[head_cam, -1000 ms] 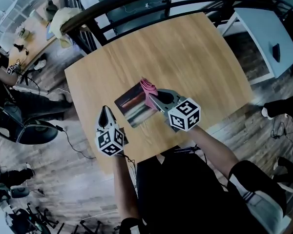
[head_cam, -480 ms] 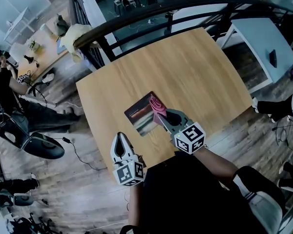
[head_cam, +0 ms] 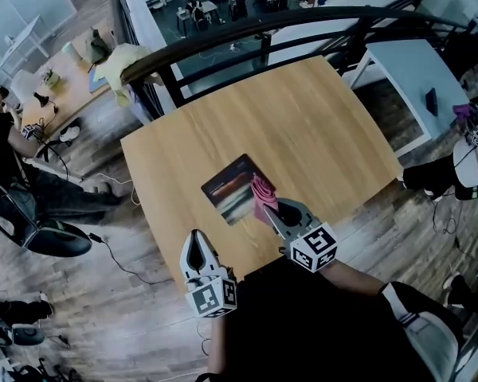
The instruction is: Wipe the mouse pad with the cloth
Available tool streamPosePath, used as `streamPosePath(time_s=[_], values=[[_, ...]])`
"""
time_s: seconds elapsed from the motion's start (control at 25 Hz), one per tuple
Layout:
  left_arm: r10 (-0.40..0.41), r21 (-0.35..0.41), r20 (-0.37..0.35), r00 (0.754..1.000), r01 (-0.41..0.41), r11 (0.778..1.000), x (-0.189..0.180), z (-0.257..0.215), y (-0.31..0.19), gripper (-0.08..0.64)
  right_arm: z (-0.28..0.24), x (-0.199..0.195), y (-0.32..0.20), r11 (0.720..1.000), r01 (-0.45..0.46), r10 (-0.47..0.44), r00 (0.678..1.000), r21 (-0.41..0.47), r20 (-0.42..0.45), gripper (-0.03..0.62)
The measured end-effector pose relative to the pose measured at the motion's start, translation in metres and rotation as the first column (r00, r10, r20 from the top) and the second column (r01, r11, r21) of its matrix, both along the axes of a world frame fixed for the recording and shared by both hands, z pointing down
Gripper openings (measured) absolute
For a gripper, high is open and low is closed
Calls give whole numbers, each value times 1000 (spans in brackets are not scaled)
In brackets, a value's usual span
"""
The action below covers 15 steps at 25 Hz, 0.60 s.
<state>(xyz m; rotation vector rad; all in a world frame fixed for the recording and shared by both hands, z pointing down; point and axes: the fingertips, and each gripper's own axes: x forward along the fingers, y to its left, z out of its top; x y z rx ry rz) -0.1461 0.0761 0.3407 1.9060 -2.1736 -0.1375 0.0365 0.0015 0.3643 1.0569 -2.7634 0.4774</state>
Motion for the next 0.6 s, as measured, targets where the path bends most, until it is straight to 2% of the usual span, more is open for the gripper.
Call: streamPosePath(time_s=[0.6], values=[[70, 26, 1, 998, -70, 997, 2, -4, -1, 25, -7, 0, 13, 998, -58, 58, 998, 34, 2, 60]])
